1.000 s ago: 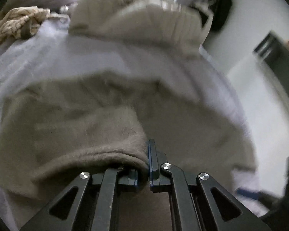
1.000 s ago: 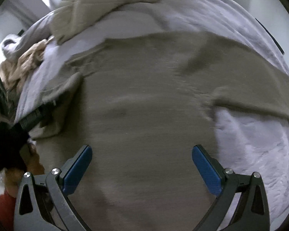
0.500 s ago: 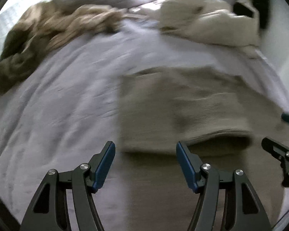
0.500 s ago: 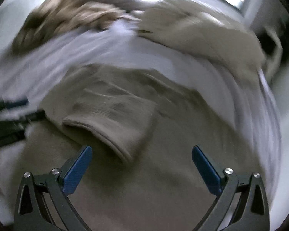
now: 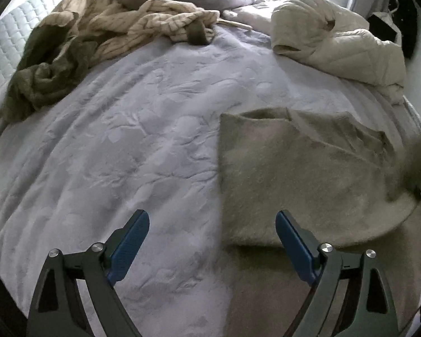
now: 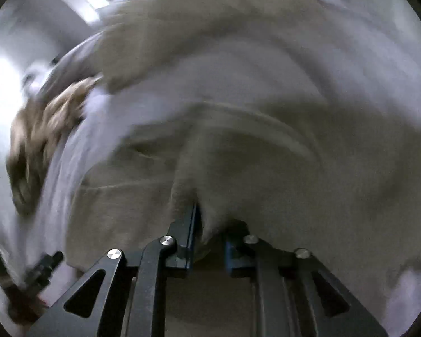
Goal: Fold small clothes
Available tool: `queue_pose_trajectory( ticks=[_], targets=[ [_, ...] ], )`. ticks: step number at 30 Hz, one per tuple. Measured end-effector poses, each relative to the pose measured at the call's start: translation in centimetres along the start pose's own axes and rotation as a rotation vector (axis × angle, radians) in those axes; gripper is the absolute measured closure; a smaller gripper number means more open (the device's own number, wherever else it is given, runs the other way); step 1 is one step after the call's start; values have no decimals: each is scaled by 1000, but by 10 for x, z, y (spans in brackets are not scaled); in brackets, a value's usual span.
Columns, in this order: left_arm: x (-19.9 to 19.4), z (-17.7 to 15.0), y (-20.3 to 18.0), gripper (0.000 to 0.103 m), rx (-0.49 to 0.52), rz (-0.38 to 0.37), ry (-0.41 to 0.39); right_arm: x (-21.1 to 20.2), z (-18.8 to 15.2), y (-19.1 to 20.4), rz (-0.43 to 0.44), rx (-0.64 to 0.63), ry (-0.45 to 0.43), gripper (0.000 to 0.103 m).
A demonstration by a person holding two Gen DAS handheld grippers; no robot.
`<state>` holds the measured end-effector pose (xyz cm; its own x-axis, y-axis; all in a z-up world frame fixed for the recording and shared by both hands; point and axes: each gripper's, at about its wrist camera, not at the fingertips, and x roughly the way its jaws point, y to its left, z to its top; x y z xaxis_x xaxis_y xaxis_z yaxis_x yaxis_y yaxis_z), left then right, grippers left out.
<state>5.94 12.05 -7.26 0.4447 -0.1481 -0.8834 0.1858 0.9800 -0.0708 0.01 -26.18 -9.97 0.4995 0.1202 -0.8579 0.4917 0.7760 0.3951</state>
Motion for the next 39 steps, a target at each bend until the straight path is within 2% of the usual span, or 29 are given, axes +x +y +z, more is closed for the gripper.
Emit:
queue_pose_trajectory(
  ticks=[1, 2, 3, 5, 8, 10, 11, 13, 15, 17, 20, 23, 25, 26, 28, 29, 31, 33, 35, 37, 38, 39],
  targets=[
    [3, 2, 1, 11, -1, -12, 9, 5, -1, -14, 3, 44, 30, 70],
    [6, 4, 2, 11, -2, -15, 17, 7, -4, -26, 15, 72, 51, 49],
    [9, 6, 3, 11, -6, -17, 27, 4, -7, -33, 57, 91, 43, 36],
    [12, 8, 5, 11, -16, -36, 47, -4, -8, -38, 123, 124, 11, 32],
    [15, 10, 6, 11, -22, -26, 62, 1, -2, -48, 141, 216, 9, 34],
    [16, 9, 3, 11, -14, -20, 69, 7, 0, -55, 159, 306, 16, 66],
    [16, 9, 2, 11, -10, -23, 75, 10, 4, -53, 140, 310, 29, 95],
    [15, 9, 2, 11, -11, -37, 79, 9, 13, -35, 110, 212, 16, 95],
    [12, 11, 2, 11, -16, -37, 64, -10, 23, -8, 113, 50, -51, 96],
    [9, 14, 4, 11, -20, -46, 52, -25, 31, 1, 123, -29, -96, 96],
    [13, 21, 8, 11, -27, -65, 53, -28, 39, -18, 89, -26, -106, 96],
    [21, 29, 10, 11, -8, -91, 47, -8, 35, -52, 81, 43, -40, 95],
    [29, 33, 9, 11, 8, -126, 68, 11, 29, -72, 61, 95, 48, 91],
    [38, 37, 7, 11, 20, -156, 92, 11, 25, -76, 63, 104, 61, 87],
    [50, 42, 2, 11, 43, -192, 122, 0, 19, -71, 76, 97, 41, 61],
    [58, 47, -1, 11, 60, -207, 138, -7, 12, -64, 111, 93, 43, 44],
    [65, 55, -7, 11, 78, -207, 142, -14, 0, -47, 215, 104, 64, 43],
    [73, 67, -9, 11, 82, -226, 144, -9, -21, -20, 360, 130, 135, 43],
    [80, 78, -10, 11, 69, -251, 155, 6, -41, 12, 458, 131, 207, 43],
    [87, 84, -9, 29, 63, -267, 173, 30, -60, 51, 538, 127, 263, 44],
    [91, 86, -9, 44, 62, -274, 193, 45, -68, 71, 565, 130, 284, 45],
    [96, 88, -7, 52, 53, -294, 221, 59, -76, 88, 584, 140, 300, 46]
  ],
)
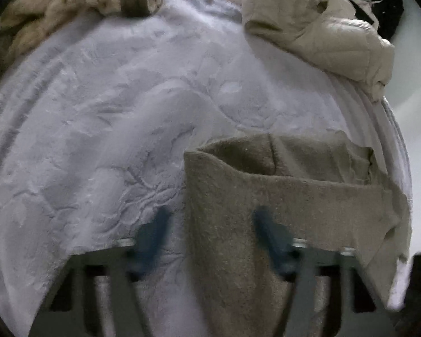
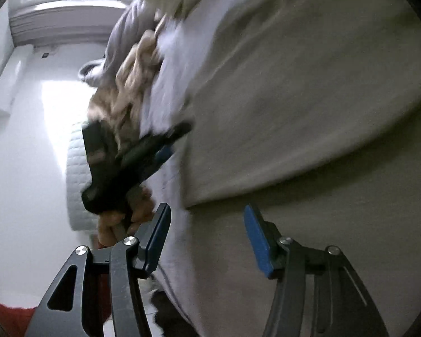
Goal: Fold small clothes
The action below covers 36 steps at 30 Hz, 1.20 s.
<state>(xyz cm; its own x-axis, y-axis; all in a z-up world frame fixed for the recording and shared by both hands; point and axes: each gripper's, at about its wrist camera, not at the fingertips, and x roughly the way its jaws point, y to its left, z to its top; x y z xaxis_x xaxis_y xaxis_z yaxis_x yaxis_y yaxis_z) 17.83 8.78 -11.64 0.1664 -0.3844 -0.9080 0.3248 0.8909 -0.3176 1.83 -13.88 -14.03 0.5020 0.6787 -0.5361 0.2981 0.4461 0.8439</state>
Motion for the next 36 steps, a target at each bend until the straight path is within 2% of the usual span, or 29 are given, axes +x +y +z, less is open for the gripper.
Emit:
queue_pose_trajectory(
  ticks=[1, 2, 3, 4, 5, 6, 12, 15, 18, 19, 20, 21, 22, 23, 24, 25, 29, 31, 32, 34, 35, 36],
  targets=[
    [2, 2, 3, 55, -11, -25, 11, 16, -4, 3, 12, 11, 6, 47],
    [4, 3, 5, 67, -16, -51, 17, 31, -6, 4, 12, 19, 8, 50],
    [5, 5, 6, 72, -9, -71, 23, 44, -7, 6, 4, 24, -2, 56],
    [5, 6, 6, 73, 3, -81, 24, 51, -8, 7, 2, 32, -13, 59],
    [4, 7, 5, 81, 15, -87, 25, 57, -8, 8, 11, 49, -26, 74],
    [2, 7, 5, 91, 26, -94, 26, 61, -7, 10, 11, 57, -29, 97],
    [-18, 14, 14, 91, 62, -98, -13, 63, -9, 32, 32, -14, -22, 97],
    [-14, 15, 26, 91, 65, -57, -4, 82, -10, 36, -21, -36, -8, 97],
    [-14, 9, 30, 91, 80, -6, -29, 95, -11, 30, -87, -36, 13, 96],
    [-17, 6, 30, 90, 76, 11, -41, 90, -12, 28, -84, -29, 21, 95],
    [-20, 4, 31, 90, 74, 21, -46, 83, -12, 29, -89, -25, 38, 86],
    [-24, 1, 30, 88, 76, 31, -52, 71, -12, 31, -102, -32, 47, 64],
    [-29, -2, 29, 79, 84, 53, -60, 52, -12, 31, -101, -43, 33, 51],
    [-35, -6, 27, 43, 90, 75, -75, 28, -12, 29, -103, -51, -6, 33],
    [-42, -9, 26, 23, 89, 89, -102, 10, -11, 26, -122, -57, -45, 32],
    [-53, -15, 25, 23, 87, 100, -153, -14, -7, 22, -159, -62, -91, 32],
    [-70, -32, 20, 23, 48, 70, -162, -110, 19, -23, -357, 25, -302, 32],
    [-72, -42, 13, 23, 34, 77, -167, -141, 32, -51, -394, 125, -368, 34],
    [-73, -49, 8, 23, 23, 74, -170, -155, 37, -65, -388, 178, -397, 41],
    [-71, -54, -3, 23, 10, 65, -178, -169, 45, -84, -386, 244, -420, 71],
    [-69, -57, -9, 23, 7, 63, -171, -171, 49, -87, -398, 250, -416, 96],
    [-65, -58, -17, 23, 10, 61, -159, -173, 52, -87, -390, 240, -416, 96]
  ],
)
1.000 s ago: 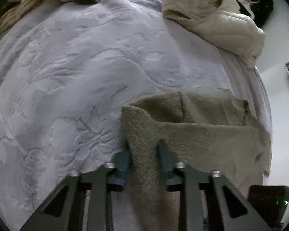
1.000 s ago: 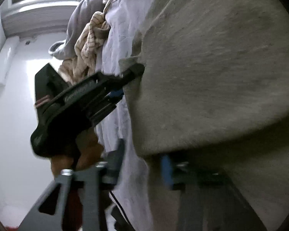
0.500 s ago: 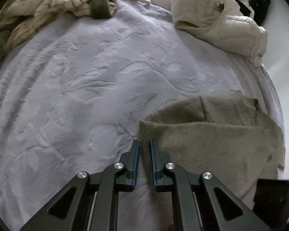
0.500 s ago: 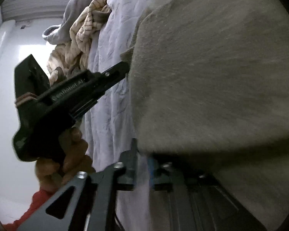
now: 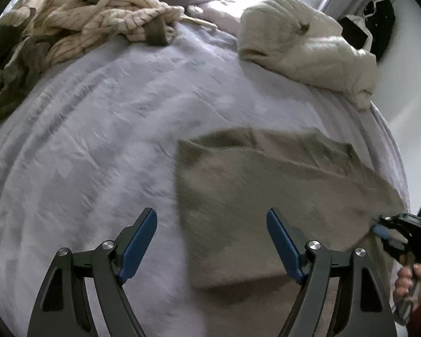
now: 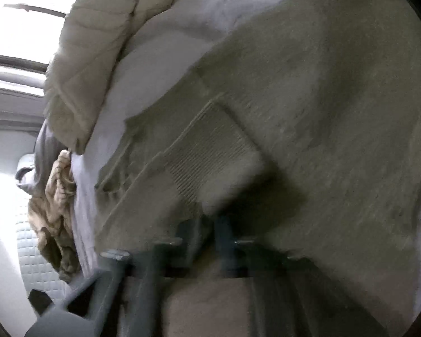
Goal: Fold small clothes
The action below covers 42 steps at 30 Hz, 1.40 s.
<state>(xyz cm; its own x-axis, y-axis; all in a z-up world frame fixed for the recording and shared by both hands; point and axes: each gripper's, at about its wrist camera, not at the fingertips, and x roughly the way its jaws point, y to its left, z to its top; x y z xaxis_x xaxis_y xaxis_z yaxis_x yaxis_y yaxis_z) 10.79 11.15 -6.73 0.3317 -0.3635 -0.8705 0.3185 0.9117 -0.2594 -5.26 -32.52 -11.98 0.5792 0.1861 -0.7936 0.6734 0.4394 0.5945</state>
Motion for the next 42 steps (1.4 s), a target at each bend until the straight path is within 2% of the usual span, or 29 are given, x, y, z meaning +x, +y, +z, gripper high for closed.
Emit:
queue_pose_trajectory(
  ticks=[2, 5, 7, 8, 10, 12, 13, 17, 24, 30, 35, 38, 42],
  targets=[
    [1, -8, -12, 23, 17, 11, 6, -5, 0, 11, 18, -60, -21, 96],
    [12, -22, -31, 23, 77, 64, 38, -7, 3, 18, -32, -141, -55, 96],
    [16, -31, -39, 23, 99, 79, 50, 1, 7, -1, -66, -93, 3, 91],
    [17, -36, -42, 23, 107, 90, 56, 6, 8, -4, -54, -71, 25, 89],
    [18, -43, -48, 23, 114, 108, 65, -4, 4, -7, -15, -71, 48, 81],
    [16, -49, -53, 23, 111, 110, 70, -15, -4, -12, 4, -94, 56, 56],
    [15, -50, -56, 23, 110, 110, 74, -23, -8, -16, 20, -95, 59, 53],
    [14, -53, -72, 23, 112, 108, 90, -50, -18, -33, 22, -102, 56, 53],
    [12, -54, -120, 23, 135, 61, 88, -99, -5, -77, -16, -19, -57, 53],
    [18, -60, -176, 23, 202, 18, 94, -159, 28, -146, -37, 154, -243, 52],
    [30, -68, -224, 23, 250, -9, 108, -195, 43, -209, -69, 351, -353, 52],
    [37, -75, -250, 23, 269, -27, 122, -209, 47, -238, -56, 436, -424, 52],
    [46, -85, -276, 23, 295, -35, 130, -215, 57, -265, -39, 490, -433, 52]
  ],
)
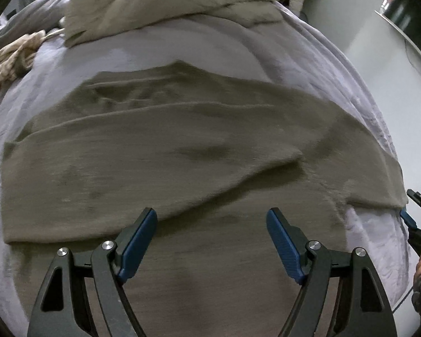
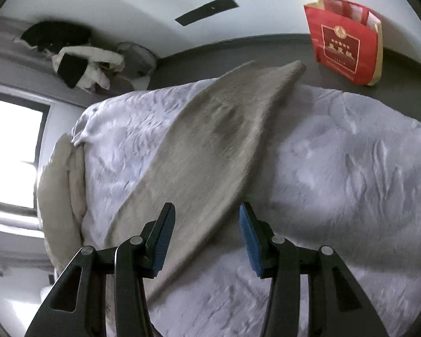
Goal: Fold small clothes
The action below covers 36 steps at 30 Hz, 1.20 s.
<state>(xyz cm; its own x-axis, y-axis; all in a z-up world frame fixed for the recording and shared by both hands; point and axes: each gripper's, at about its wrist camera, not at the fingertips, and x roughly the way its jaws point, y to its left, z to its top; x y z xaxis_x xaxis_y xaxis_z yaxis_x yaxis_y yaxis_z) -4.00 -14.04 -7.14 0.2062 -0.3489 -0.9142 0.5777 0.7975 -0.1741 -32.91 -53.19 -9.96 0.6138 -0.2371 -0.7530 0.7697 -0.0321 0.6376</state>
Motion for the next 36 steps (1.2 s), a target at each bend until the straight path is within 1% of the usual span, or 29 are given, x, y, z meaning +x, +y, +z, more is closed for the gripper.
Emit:
queue_pose_trajectory(
  ticks=[4, 6, 8, 12, 14, 15, 16, 17, 20, 21, 23, 25, 26, 28, 29, 30, 31, 32, 34, 36],
  targets=[
    [6, 5, -21, 23, 6, -13, -8, 6, 11, -7, 38, 22, 10, 52],
    [7, 10, -27, 23, 18, -5, -24, 10, 15, -7, 55, 21, 16, 52],
    [9, 18, -31, 23, 26, 17, -51, 14, 17, -6, 67, 17, 22, 52],
    [22, 45, -24, 23, -2, 80, -101, 17, 16, -5, 72, 2, 35, 52],
    [34, 57, -20, 23, -6, 100, -103, 19, 16, -5, 80, -3, 41, 52],
    [43, 63, -18, 23, 2, 93, -80, 20, 17, -6, 83, -4, 43, 52],
    [53, 64, -18, 23, 18, 73, -37, 20, 17, -6, 87, -4, 43, 52],
    [64, 62, -21, 23, 49, 72, 17, 21, 18, -6, 93, -3, 44, 52],
    [59, 48, -31, 23, 156, 118, -34, 22, 19, -7, 112, -3, 50, 51],
    [55, 47, -33, 23, 157, 112, -31, 22, 20, -7, 121, -4, 52, 50],
    [47, 46, -33, 23, 111, 67, -25, 24, 23, -6, 136, -7, 53, 50],
    [39, 47, -39, 23, 85, 14, -41, 24, 25, -5, 128, -3, 55, 50],
    [35, 46, -46, 23, 91, -16, -50, 23, 26, -4, 113, 1, 47, 53],
    [35, 42, -59, 23, 117, -43, -47, 22, 27, -8, 89, 45, 31, 71],
    [39, 39, -65, 23, 130, -45, -35, 24, 27, -11, 79, 84, 36, 97],
    [43, 35, -70, 23, 137, -41, -23, 25, 28, -15, 89, 117, 42, 98],
    [48, 31, -74, 23, 143, -38, -8, 26, 28, -17, 127, 151, 45, 98],
    [51, 29, -75, 23, 149, -33, -3, 25, 27, -16, 144, 154, 45, 98],
    [51, 22, -77, 23, 165, -35, 7, 22, 26, -2, 200, 113, 52, 98],
    [45, 21, -72, 23, 163, -56, 0, 18, 21, 26, 267, 19, 74, 98]
  ],
)
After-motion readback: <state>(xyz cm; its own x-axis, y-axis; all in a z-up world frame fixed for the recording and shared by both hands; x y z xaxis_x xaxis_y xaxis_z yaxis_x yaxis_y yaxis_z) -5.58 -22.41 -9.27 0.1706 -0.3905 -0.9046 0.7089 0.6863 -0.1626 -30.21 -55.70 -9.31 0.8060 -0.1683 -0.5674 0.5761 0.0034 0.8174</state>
